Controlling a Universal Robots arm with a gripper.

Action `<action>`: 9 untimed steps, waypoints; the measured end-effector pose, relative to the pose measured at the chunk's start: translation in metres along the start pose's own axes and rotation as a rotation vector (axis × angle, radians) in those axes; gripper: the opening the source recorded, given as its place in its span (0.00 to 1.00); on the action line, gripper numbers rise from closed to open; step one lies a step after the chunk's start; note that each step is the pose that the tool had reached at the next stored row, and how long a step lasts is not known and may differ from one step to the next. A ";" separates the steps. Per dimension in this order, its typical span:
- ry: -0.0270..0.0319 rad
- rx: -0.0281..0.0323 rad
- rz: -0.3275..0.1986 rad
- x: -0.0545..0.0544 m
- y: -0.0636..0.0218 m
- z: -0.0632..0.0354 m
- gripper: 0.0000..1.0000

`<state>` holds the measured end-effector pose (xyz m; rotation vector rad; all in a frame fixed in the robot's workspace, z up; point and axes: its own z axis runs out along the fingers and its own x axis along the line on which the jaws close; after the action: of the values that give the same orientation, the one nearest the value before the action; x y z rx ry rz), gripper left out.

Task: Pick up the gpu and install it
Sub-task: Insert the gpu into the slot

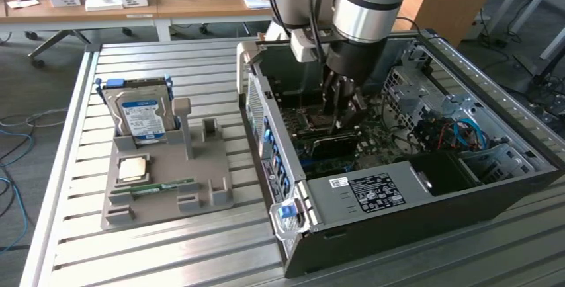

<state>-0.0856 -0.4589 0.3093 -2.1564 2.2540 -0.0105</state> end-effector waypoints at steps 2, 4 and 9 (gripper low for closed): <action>0.0001 0.0000 0.000 0.000 -0.0001 -0.0041 0.51; 0.0000 -0.0001 0.000 0.000 -0.0002 -0.0083 0.51; 0.0000 0.0000 0.000 0.000 -0.0003 -0.0169 0.51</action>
<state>-0.0856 -0.4589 0.3262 -2.1564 2.2541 -0.0105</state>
